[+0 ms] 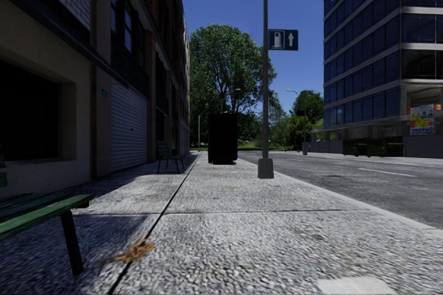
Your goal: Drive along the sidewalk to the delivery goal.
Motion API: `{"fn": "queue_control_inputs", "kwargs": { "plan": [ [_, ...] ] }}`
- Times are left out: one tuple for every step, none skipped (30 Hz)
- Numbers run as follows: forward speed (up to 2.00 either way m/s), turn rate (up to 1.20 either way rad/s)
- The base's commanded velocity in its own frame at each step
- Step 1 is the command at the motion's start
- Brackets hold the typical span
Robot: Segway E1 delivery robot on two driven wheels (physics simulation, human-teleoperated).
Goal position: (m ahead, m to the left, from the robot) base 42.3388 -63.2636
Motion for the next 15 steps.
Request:
{"fn": "queue_control_inputs", "kwargs": {
  "plan": [
    [2.0,0.0],
    [2.0,0.0],
    [2.0,0.05],
    [2.0,0.09],
    [2.0,0.09],
    [2.0,0.11],
    [2.0,0.13],
    [2.0,0.13],
    [2.0,0.13],
    [2.0,0.14],
    [2.0,0.14],
    [2.0,0.14],
    [2.0,0.14],
    [2.0,0.17],
    [2.0,0.17]
  ]
}}
